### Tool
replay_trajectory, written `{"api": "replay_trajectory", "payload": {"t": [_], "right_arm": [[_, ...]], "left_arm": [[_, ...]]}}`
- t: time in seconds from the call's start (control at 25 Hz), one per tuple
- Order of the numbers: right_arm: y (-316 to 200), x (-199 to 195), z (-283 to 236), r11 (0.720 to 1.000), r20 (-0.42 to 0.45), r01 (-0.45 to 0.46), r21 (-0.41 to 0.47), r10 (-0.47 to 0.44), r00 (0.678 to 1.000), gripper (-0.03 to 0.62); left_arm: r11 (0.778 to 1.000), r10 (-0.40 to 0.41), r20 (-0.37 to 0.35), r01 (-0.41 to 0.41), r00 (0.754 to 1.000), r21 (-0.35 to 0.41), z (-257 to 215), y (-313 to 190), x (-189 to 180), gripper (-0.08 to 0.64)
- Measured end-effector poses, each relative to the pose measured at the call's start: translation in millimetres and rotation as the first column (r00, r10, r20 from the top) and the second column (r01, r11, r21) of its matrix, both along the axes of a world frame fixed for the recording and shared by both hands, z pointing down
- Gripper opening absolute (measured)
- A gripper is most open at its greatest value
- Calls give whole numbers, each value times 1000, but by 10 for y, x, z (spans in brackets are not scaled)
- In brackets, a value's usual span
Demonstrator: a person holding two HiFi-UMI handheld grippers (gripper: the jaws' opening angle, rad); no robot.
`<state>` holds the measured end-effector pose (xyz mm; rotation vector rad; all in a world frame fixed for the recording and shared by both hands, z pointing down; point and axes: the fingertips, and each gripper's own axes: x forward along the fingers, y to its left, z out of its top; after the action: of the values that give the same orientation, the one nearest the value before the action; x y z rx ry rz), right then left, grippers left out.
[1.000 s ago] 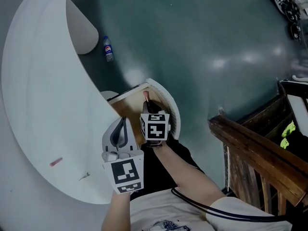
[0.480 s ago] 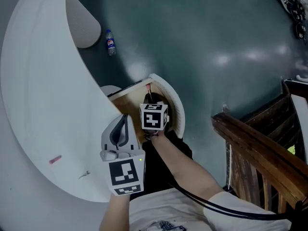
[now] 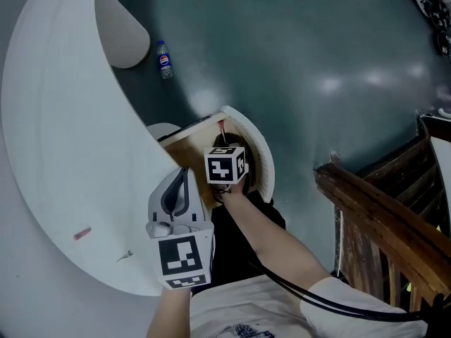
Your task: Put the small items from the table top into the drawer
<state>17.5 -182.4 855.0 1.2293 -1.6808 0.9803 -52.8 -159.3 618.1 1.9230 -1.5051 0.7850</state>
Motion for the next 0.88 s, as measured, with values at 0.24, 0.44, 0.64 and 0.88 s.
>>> {"api": "replay_trajectory", "payload": {"t": [0.24,0.44,0.64,0.88], "right_arm": [[3,-2,1,1000,2,6,-5,-6,1000,61],[25,-46,-27,999,32,31,-21,-31,999,63],[27,-34,-197,998,23,61,5,-61,998,63],[24,-22,-644,991,47,122,52,-124,991,63]], "left_arm": [[1000,-11,-5,11,1000,1,0,-8,-8,34],[998,-61,-35,61,998,-17,11,59,-73,34],[994,-109,-33,108,994,-21,-69,199,-129,34],[981,-191,-33,192,981,18,-314,378,-141,34]]}}
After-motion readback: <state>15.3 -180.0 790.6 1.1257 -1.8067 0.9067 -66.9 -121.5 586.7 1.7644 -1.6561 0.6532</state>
